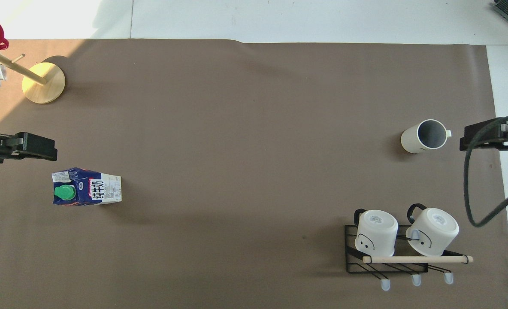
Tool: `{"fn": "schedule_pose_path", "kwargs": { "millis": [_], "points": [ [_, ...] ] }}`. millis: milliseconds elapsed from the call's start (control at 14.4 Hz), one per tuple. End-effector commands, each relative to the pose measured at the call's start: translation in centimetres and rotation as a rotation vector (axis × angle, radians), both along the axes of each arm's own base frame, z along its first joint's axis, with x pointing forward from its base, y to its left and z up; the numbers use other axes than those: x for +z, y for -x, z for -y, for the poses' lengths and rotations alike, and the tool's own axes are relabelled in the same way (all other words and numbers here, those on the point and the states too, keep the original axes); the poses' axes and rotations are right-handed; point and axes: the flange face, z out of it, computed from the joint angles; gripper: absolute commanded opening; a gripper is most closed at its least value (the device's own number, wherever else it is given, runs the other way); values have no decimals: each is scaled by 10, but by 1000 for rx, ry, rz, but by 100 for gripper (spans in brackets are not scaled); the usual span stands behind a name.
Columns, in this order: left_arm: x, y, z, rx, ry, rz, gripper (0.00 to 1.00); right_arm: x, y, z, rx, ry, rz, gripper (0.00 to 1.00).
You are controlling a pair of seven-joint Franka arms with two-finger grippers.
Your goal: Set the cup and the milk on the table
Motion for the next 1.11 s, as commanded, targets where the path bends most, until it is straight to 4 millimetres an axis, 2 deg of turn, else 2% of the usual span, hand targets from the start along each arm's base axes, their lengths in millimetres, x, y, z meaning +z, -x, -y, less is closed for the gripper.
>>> {"fn": "schedule_pose_path", "kwargs": {
  "millis": [0, 278, 625, 1042],
  "points": [
    [7, 3, 0, 1, 11, -9, 100, 1, 7, 3, 19, -16, -7, 100],
    [7, 3, -4, 14, 11, -7, 100, 0, 7, 2, 22, -16, -9, 100],
    [6, 1, -22, 50, 12, -9, 100, 0, 7, 4, 17, -16, -9, 100],
    [6, 1, -21, 49, 12, -9, 100, 0, 7, 4, 17, -16, -9, 100]
  ]
}}
